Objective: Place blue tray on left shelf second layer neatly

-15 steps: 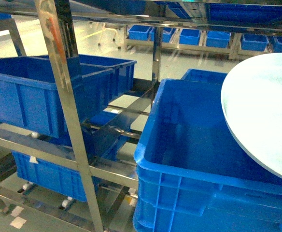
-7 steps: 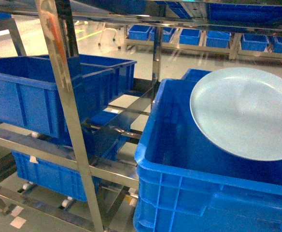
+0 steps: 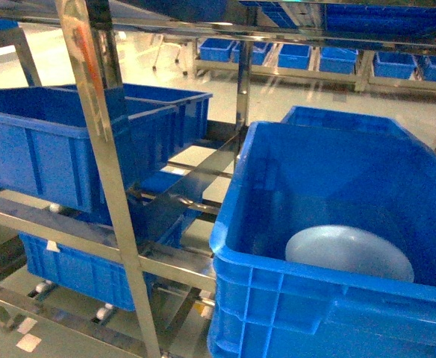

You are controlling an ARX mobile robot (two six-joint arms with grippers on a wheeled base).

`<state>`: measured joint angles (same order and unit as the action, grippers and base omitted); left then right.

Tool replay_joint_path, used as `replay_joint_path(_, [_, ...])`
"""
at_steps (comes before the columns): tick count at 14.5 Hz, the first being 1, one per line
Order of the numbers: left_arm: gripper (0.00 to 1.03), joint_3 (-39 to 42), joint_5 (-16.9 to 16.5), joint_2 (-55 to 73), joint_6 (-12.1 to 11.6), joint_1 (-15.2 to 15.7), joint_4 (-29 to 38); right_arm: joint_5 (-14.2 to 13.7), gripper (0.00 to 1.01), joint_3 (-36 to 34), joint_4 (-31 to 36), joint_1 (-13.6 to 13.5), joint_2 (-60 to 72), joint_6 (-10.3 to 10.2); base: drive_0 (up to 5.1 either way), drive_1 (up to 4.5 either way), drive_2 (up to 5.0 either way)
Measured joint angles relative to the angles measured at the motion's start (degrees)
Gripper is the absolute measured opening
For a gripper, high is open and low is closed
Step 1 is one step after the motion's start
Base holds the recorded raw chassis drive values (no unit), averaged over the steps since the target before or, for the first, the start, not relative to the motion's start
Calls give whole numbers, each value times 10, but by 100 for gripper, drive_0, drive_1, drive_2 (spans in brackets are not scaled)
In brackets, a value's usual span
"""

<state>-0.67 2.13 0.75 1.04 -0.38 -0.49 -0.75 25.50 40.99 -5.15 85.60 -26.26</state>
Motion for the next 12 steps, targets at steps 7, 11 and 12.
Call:
replay_joint_path(7, [98, 0, 0, 0, 0, 0, 0, -12, 98, -16, -462, -43, -350, 1, 0, 0, 0])
replay_joint_path(11, [98, 0, -1, 0, 0, 0, -1, -113, 87, -76, -222, -78, -293, 162, 0, 0, 0])
replay_joint_path(12, [98, 0, 1, 0, 0, 0, 0, -103, 72, -149, -82, -61, -320, 213, 0, 0, 0])
